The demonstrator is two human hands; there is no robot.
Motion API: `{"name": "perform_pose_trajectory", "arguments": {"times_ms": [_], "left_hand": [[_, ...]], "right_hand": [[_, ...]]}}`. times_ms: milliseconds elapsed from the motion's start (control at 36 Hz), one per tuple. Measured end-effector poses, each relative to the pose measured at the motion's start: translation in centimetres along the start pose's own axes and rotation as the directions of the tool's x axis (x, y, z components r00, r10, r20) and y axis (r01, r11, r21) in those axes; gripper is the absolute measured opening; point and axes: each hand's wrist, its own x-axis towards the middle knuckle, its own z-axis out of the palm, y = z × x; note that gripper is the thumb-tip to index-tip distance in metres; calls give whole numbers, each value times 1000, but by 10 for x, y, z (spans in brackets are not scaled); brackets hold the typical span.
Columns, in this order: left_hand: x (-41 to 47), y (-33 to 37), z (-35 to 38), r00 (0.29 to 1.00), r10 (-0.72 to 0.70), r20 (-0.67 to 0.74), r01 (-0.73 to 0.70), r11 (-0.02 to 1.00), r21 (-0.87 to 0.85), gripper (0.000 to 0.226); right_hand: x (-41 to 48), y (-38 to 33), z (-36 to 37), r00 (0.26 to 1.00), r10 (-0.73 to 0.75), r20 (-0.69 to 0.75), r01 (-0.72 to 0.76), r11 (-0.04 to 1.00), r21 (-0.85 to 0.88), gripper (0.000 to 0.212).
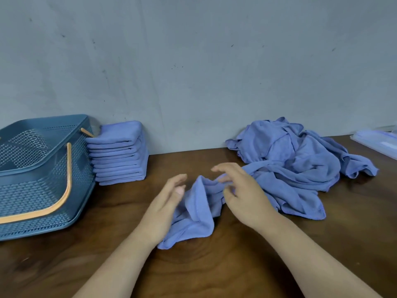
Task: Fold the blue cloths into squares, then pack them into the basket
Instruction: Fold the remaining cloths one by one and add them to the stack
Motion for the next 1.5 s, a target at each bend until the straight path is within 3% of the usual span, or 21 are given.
{"name": "perform_pose_trajectory", "arguments": {"times_ms": [83,167,222,333,417,583,667,722,778,806,861,889,972,1028,1111,1194,1250,1306,1361,1444,1500], "left_hand": [[-5,7,8,975,43,220,-92,972,215,50],[-6,5,14,939,26,343,-225,799,557,49],[-6,4,17,942,-16,334,-228,700,677,45],[-4,3,19,963,17,270,-221,625,748,37],[-1,3,19,964,87,251,-249,631,735,23],[-1,6,8,975,159,152,-219,625,749,45],[-3,12,-3,954,114,276,-286,618,733,56],[-7,17,-5,914,37,404,-292,751,592,61],[-11,22,-4,884,-21,467,-148,935,323,59],[-13,23,-2,883,-44,467,-56,978,198,57],[-12,21,5,928,-56,368,45,998,39,57],[-11,18,9,961,-32,276,24,999,31,53],[-5,3,20,994,96,45,-105,940,323,24],[-3,-3,25,987,89,131,-142,859,491,17],[-4,-4,31,966,40,256,-178,820,544,23],[-12,8,33,954,22,300,-128,932,338,30],[-16,12,33,947,11,321,-72,982,176,32],[-15,9,31,962,-16,273,-12,995,100,33],[-10,1,27,992,-26,122,11,993,115,35],[3,-15,11,979,36,-202,38,935,352,26],[8,-21,2,954,31,-298,134,844,519,10]], "right_hand": [[-6,34,-5,997,33,-63,-50,955,-292,58],[-4,60,-7,991,130,-12,-124,910,-397,67],[-3,72,-8,987,162,-7,-149,886,-440,69],[-1,90,-17,967,228,-113,-254,852,-458,70],[0,103,-24,952,249,-179,-305,829,-468,71],[3,113,-36,926,243,-290,-357,816,-456,74],[4,110,-35,926,187,-327,-331,816,-473,68],[5,106,-31,934,114,-339,-285,811,-511,58],[8,97,-26,940,68,-335,-255,791,-556,45],[9,90,-24,947,54,-316,-239,778,-581,36],[9,77,-19,967,64,-245,-198,797,-570,23],[7,72,-16,975,92,-201,-186,836,-517,21],[1,63,-6,977,191,-96,-213,914,-345,27],[-2,58,1,977,207,-51,-213,924,-319,32],[-2,50,7,975,211,67,-190,954,-234,40],[-4,46,13,952,120,281,-76,984,-163,48],[-7,48,16,938,65,341,-56,998,-37,47],[-8,47,17,951,87,298,-136,979,149,47],[-6,47,16,967,154,201,-203,945,256,46],[-2,51,15,968,233,89,-244,958,149,39],[-2,53,17,966,247,78,-251,967,47,35]]}}
